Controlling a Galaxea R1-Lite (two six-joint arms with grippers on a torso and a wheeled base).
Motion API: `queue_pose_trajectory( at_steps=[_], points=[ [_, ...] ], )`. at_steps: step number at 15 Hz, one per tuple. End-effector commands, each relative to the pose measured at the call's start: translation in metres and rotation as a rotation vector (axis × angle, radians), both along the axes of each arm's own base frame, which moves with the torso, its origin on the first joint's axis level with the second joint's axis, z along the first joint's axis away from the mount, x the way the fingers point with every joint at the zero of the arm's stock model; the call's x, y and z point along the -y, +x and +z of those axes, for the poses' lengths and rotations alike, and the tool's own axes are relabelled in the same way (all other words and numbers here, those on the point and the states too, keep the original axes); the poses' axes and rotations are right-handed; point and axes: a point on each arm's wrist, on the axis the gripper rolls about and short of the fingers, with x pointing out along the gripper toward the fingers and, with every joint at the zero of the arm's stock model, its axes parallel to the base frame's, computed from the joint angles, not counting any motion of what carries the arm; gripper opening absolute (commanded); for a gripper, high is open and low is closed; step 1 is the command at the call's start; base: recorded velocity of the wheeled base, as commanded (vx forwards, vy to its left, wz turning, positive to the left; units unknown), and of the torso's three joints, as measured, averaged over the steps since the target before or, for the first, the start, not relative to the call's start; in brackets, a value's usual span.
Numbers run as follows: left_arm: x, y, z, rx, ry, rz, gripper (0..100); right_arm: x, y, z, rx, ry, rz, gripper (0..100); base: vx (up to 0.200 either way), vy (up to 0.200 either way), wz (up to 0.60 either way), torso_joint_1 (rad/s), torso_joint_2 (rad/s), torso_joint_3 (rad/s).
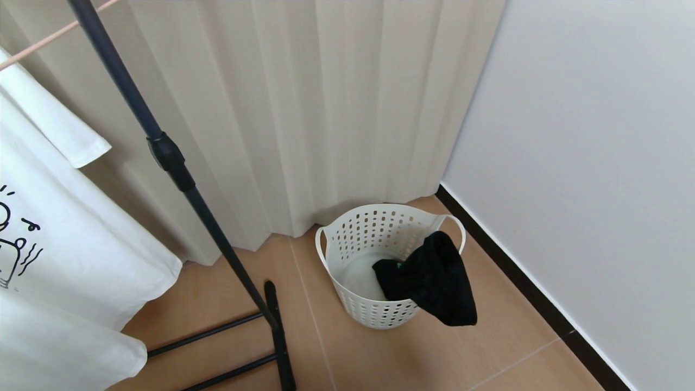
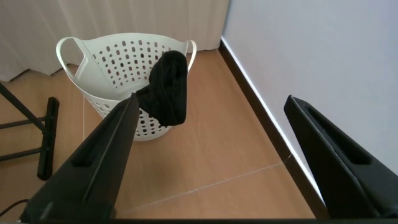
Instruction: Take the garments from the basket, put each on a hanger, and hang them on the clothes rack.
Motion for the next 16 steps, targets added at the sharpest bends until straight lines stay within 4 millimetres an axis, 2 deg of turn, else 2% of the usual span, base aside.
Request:
queue_pose_trajectory(
  at_steps=[1, 16],
  points=[
    [0.0, 0.0001, 0.0001, -0.001, -0.001, 0.0, 100, 0.0, 0.0, 0.0, 0.001, 0.0, 0.001, 100, 0.0, 0.0, 0.0, 0.002, 0.01, -0.193],
    [0.0, 0.0001, 0.0001, -0.002, -0.005, 0.0, 100, 0.0, 0.0, 0.0, 0.001, 0.0, 0.001, 100, 0.0, 0.0, 0.0, 0.003, 0.0, -0.195]
  ],
)
